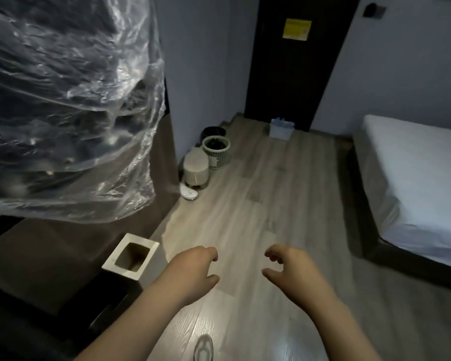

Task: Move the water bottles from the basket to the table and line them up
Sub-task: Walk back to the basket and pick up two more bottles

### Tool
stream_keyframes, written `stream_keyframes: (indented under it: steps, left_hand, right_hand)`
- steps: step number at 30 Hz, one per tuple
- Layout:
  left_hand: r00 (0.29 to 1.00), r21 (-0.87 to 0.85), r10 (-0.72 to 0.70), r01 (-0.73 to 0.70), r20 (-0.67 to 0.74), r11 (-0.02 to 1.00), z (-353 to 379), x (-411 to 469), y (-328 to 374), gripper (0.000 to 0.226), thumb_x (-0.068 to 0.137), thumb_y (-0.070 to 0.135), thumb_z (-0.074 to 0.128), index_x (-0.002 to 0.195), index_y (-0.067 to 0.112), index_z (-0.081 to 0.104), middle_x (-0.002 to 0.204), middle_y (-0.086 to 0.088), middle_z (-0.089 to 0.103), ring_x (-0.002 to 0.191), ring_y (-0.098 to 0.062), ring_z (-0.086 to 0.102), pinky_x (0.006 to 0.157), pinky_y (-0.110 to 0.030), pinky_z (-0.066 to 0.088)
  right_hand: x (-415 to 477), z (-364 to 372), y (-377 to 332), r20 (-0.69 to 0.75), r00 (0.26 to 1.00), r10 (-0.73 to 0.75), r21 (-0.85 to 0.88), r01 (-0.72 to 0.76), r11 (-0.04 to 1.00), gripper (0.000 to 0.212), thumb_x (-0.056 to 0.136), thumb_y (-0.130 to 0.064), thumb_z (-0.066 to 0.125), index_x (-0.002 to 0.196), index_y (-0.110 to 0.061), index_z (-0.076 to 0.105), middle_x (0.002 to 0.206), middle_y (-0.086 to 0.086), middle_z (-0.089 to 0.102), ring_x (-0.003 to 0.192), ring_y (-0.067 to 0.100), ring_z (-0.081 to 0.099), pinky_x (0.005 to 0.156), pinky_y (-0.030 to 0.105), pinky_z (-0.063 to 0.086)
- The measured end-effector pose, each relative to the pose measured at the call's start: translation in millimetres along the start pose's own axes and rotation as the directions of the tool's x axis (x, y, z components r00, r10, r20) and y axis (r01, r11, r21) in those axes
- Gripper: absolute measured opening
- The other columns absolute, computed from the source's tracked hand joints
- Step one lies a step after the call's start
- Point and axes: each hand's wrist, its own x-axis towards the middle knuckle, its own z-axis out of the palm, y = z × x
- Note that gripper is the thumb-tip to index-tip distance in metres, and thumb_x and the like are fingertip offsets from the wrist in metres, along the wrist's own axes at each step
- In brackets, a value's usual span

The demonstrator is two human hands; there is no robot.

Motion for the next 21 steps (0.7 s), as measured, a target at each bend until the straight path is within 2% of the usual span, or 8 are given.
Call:
stream_keyframes:
  steps: [11,17,21]
  left_hand:
    - [0.993,0.033,0.109,-0.110,0.036,0.993,-56.2,185.9,-19.2,0.039,0.087,0.039,0.055,0.123,0.025,0.049,0.122,0.006,0.058,0.113,-0.016,0.054,0.091,-0.028,0.044]
    - [0.988,0.031,0.136,-0.139,0.074,0.990,-70.4,266.6,-15.4,0.039,0.088,0.039,0.054,0.124,0.025,0.048,0.128,0.006,0.055,0.116,-0.017,0.053,0.092,-0.029,0.044]
    - [0.981,0.062,0.172,-0.177,0.091,0.982,-78.1,327.4,-10.0,0.039,0.088,0.037,0.054,0.123,0.023,0.049,0.126,0.003,0.056,0.114,-0.017,0.054,0.090,-0.028,0.042]
  right_hand:
    - [145.6,-45.4,2.2,-0.047,0.989,0.143,-0.012,-0.143,0.990,0.039,0.085,-0.034,0.063,0.123,-0.027,0.059,0.117,-0.011,0.063,0.103,0.005,0.059,0.088,0.023,0.049]
    - [214.7,-67.1,16.2,-0.060,0.981,0.184,-0.024,-0.185,0.982,0.040,0.085,-0.034,0.063,0.125,-0.027,0.058,0.119,-0.011,0.062,0.101,0.004,0.059,0.078,0.014,0.042]
    - [267.4,-78.7,31.5,-0.070,0.977,0.203,0.004,-0.203,0.979,0.040,0.085,-0.032,0.063,0.124,-0.025,0.058,0.118,-0.009,0.062,0.100,0.005,0.059,0.076,0.012,0.041]
